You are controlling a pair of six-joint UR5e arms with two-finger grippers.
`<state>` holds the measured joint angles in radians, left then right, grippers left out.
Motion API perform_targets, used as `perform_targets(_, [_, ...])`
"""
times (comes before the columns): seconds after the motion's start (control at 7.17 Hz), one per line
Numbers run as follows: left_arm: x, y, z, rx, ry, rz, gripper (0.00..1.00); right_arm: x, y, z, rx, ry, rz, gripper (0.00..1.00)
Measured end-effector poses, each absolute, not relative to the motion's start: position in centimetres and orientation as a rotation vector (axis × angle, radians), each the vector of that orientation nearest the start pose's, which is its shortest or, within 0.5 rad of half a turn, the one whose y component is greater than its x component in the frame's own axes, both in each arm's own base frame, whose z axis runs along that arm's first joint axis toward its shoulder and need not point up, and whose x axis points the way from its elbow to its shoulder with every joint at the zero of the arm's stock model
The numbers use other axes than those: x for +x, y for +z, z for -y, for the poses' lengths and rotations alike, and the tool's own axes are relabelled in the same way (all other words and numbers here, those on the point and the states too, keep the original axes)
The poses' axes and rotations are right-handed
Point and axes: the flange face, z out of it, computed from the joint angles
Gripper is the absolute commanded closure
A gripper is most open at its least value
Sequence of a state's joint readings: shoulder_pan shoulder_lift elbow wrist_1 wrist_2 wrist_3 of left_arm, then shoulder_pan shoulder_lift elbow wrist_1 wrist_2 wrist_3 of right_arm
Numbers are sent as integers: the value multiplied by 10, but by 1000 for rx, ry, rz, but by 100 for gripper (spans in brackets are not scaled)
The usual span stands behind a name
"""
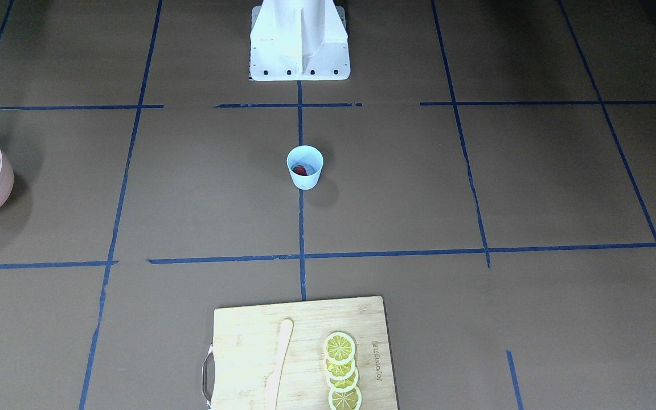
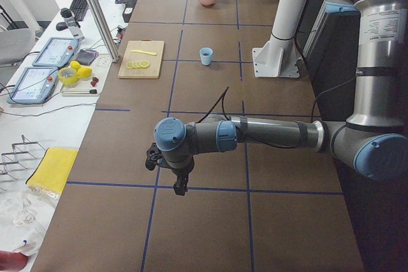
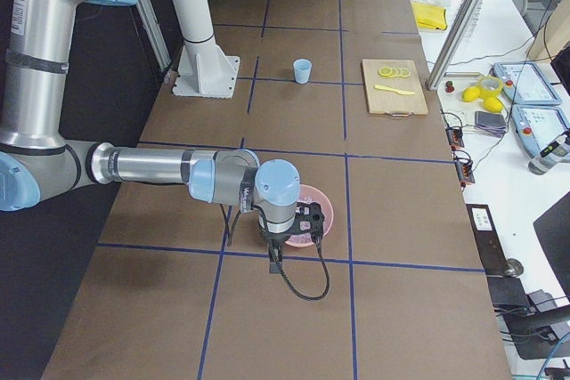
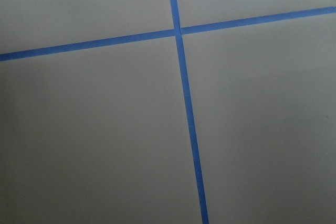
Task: Put ice and strawberries in cup
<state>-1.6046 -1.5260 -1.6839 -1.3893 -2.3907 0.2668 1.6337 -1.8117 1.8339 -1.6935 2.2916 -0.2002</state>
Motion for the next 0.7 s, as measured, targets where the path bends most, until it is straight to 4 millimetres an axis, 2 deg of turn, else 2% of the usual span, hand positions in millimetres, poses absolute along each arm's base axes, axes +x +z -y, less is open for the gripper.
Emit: perform_targets(0.7, [-76, 636, 461, 25, 181, -822, 0, 92, 648, 379, 5, -94, 726, 1])
